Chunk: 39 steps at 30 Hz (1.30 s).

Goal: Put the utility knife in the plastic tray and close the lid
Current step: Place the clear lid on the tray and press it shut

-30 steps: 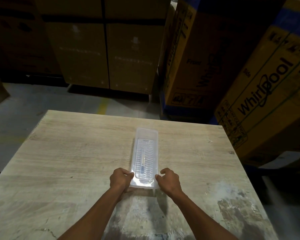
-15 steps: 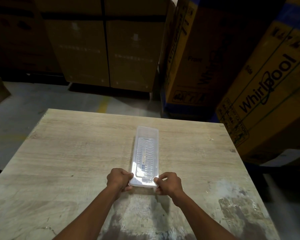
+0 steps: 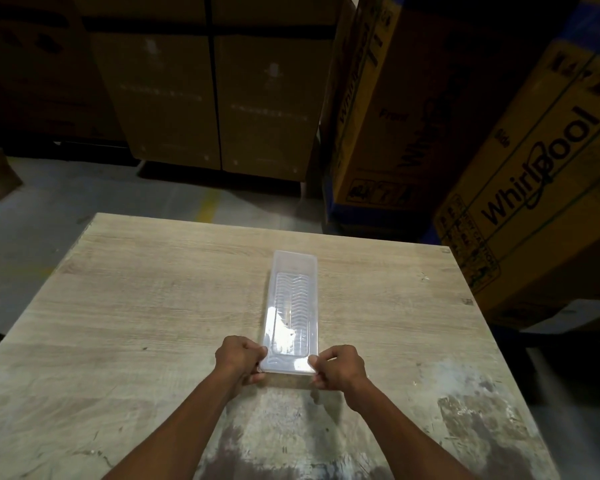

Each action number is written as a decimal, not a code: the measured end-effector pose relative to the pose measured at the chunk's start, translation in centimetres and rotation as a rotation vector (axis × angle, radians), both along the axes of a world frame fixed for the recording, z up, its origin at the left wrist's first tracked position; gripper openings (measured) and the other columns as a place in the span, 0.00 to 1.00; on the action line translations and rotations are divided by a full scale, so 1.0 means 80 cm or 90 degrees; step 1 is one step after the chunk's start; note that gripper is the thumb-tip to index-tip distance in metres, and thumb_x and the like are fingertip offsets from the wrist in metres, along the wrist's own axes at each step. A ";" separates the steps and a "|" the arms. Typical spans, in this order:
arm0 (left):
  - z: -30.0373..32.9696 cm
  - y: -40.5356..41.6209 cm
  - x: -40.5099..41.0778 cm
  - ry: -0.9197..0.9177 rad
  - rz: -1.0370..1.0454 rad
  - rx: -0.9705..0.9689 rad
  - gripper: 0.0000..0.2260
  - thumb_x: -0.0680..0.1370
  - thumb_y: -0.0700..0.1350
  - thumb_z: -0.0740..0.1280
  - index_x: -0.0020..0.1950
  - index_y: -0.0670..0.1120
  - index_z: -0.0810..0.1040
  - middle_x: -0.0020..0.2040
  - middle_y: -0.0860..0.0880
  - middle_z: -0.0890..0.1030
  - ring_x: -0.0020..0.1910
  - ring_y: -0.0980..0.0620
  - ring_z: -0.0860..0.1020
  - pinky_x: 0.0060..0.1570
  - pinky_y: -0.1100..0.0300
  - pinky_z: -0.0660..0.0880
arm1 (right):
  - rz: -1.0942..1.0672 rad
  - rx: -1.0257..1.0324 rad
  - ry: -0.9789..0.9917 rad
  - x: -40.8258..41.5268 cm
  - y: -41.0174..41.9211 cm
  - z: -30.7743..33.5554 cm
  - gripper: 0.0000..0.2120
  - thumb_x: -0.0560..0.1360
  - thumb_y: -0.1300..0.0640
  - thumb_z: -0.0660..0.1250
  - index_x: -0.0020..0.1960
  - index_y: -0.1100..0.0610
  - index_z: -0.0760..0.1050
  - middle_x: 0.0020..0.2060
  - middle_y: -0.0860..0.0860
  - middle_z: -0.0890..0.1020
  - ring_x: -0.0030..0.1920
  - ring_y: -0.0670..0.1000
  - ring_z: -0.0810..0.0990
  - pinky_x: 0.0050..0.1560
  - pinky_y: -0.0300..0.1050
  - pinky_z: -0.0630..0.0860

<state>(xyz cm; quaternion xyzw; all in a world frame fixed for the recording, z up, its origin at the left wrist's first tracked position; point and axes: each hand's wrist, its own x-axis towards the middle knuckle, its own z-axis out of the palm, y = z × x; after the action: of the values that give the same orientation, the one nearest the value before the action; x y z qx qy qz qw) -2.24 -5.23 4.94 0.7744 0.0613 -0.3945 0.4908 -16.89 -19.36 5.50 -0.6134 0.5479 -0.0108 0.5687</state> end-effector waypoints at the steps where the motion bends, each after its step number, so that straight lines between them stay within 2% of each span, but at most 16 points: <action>1: 0.001 0.000 0.000 0.002 -0.001 -0.002 0.07 0.74 0.35 0.74 0.37 0.37 0.80 0.35 0.39 0.80 0.27 0.47 0.77 0.34 0.47 0.85 | 0.000 0.011 -0.004 0.000 -0.001 -0.002 0.09 0.73 0.62 0.77 0.41 0.65 0.79 0.31 0.60 0.83 0.24 0.51 0.81 0.29 0.43 0.81; 5: -0.001 0.000 0.004 0.006 -0.017 -0.002 0.06 0.74 0.35 0.74 0.39 0.38 0.79 0.36 0.39 0.79 0.27 0.47 0.77 0.32 0.49 0.85 | 0.022 0.031 0.000 -0.001 -0.003 -0.004 0.09 0.74 0.60 0.76 0.42 0.62 0.78 0.31 0.60 0.84 0.26 0.52 0.82 0.32 0.47 0.83; 9: -0.010 -0.002 0.010 0.015 -0.040 0.005 0.05 0.74 0.35 0.74 0.41 0.39 0.79 0.34 0.39 0.80 0.27 0.48 0.77 0.42 0.43 0.85 | 0.053 0.052 0.007 0.000 -0.007 -0.002 0.09 0.76 0.59 0.75 0.46 0.62 0.76 0.32 0.60 0.83 0.27 0.53 0.82 0.32 0.46 0.82; 11: -0.014 -0.003 0.012 0.018 -0.051 0.010 0.05 0.74 0.35 0.74 0.43 0.39 0.79 0.33 0.39 0.79 0.26 0.48 0.77 0.43 0.40 0.85 | 0.055 0.059 0.007 -0.001 -0.008 0.000 0.10 0.76 0.59 0.75 0.47 0.62 0.74 0.33 0.60 0.83 0.28 0.54 0.82 0.32 0.46 0.82; 14: -0.014 -0.002 0.015 -0.027 -0.089 0.026 0.09 0.73 0.35 0.74 0.52 0.41 0.79 0.35 0.39 0.82 0.26 0.48 0.78 0.39 0.46 0.85 | 0.044 0.049 0.014 0.000 -0.007 -0.004 0.13 0.75 0.60 0.75 0.53 0.63 0.74 0.34 0.59 0.84 0.29 0.54 0.83 0.33 0.48 0.83; 16: -0.011 0.001 0.019 -0.087 -0.143 0.033 0.18 0.72 0.38 0.75 0.60 0.46 0.77 0.43 0.41 0.84 0.33 0.48 0.81 0.35 0.54 0.82 | 0.086 -0.048 0.045 0.005 -0.004 -0.004 0.20 0.73 0.58 0.76 0.62 0.59 0.73 0.43 0.59 0.86 0.36 0.53 0.86 0.41 0.51 0.85; 17: -0.010 0.002 0.020 -0.115 -0.177 0.033 0.22 0.72 0.39 0.75 0.64 0.48 0.75 0.47 0.42 0.84 0.38 0.48 0.81 0.35 0.56 0.79 | 0.141 -0.132 0.074 0.008 -0.003 -0.004 0.26 0.73 0.56 0.76 0.67 0.56 0.70 0.52 0.58 0.84 0.46 0.55 0.86 0.49 0.52 0.84; 18: -0.009 0.003 0.022 -0.138 -0.208 0.034 0.27 0.72 0.40 0.76 0.68 0.48 0.72 0.51 0.42 0.83 0.43 0.48 0.81 0.38 0.59 0.76 | 0.204 -0.210 0.099 0.011 -0.001 -0.001 0.31 0.74 0.55 0.75 0.72 0.54 0.65 0.63 0.57 0.78 0.56 0.56 0.83 0.57 0.52 0.81; 20: -0.007 0.001 0.026 -0.178 -0.259 0.040 0.34 0.72 0.41 0.77 0.75 0.48 0.67 0.60 0.41 0.80 0.54 0.46 0.79 0.47 0.59 0.74 | 0.326 -0.330 0.098 0.018 0.003 0.006 0.40 0.74 0.57 0.74 0.78 0.51 0.55 0.77 0.54 0.60 0.68 0.57 0.75 0.64 0.53 0.76; 22: -0.007 -0.002 0.030 -0.220 -0.315 0.055 0.39 0.72 0.41 0.77 0.78 0.49 0.62 0.67 0.39 0.76 0.62 0.44 0.77 0.58 0.54 0.74 | 0.439 -0.393 0.100 0.024 0.004 0.007 0.45 0.74 0.59 0.74 0.80 0.49 0.49 0.82 0.52 0.47 0.73 0.58 0.69 0.66 0.54 0.77; 25: -0.007 -0.010 0.040 -0.257 -0.405 0.089 0.44 0.70 0.42 0.78 0.79 0.53 0.57 0.73 0.39 0.68 0.71 0.40 0.70 0.70 0.47 0.70 | 0.552 -0.373 0.124 0.027 -0.003 0.006 0.41 0.78 0.62 0.69 0.82 0.53 0.47 0.82 0.52 0.41 0.76 0.58 0.67 0.67 0.51 0.76; 29: -0.002 -0.022 0.058 -0.305 -0.523 0.128 0.48 0.67 0.47 0.80 0.80 0.53 0.55 0.80 0.43 0.57 0.77 0.38 0.61 0.75 0.43 0.63 | 0.610 -0.315 0.176 0.018 -0.014 0.008 0.49 0.77 0.53 0.72 0.82 0.49 0.38 0.81 0.47 0.32 0.79 0.57 0.62 0.70 0.53 0.72; 31: 0.000 -0.027 0.069 -0.345 -0.522 0.134 0.49 0.67 0.51 0.80 0.81 0.53 0.55 0.82 0.44 0.53 0.78 0.36 0.57 0.75 0.40 0.61 | 0.603 -0.317 0.191 0.014 -0.013 0.009 0.50 0.76 0.55 0.73 0.82 0.48 0.39 0.80 0.46 0.32 0.76 0.57 0.67 0.66 0.54 0.76; 34: 0.006 -0.038 0.086 -0.469 -0.508 0.142 0.41 0.72 0.53 0.75 0.80 0.49 0.58 0.82 0.45 0.54 0.78 0.38 0.58 0.74 0.40 0.63 | 0.592 -0.330 0.198 0.016 -0.007 0.011 0.49 0.76 0.57 0.73 0.82 0.47 0.41 0.80 0.45 0.33 0.73 0.58 0.71 0.63 0.54 0.77; 37: 0.021 -0.056 0.093 -0.568 -0.565 0.191 0.36 0.76 0.53 0.72 0.79 0.50 0.59 0.83 0.49 0.54 0.77 0.38 0.58 0.70 0.39 0.67 | 0.583 -0.348 0.213 0.022 -0.004 0.010 0.48 0.75 0.55 0.74 0.82 0.48 0.43 0.81 0.46 0.36 0.73 0.58 0.71 0.64 0.54 0.76; 39: 0.025 -0.068 0.096 -0.626 -0.641 0.247 0.39 0.76 0.53 0.72 0.80 0.49 0.55 0.83 0.50 0.51 0.79 0.38 0.55 0.70 0.37 0.66 | 0.579 -0.365 0.222 0.023 -0.003 0.009 0.48 0.75 0.55 0.74 0.82 0.48 0.44 0.82 0.47 0.37 0.73 0.58 0.71 0.65 0.54 0.76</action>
<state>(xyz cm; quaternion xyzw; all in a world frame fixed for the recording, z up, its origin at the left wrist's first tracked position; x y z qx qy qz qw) 5.43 -10.67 6.96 0.8695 -0.4609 -0.1612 0.0745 -15.02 -19.59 6.24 -0.9105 0.2893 0.1881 0.2279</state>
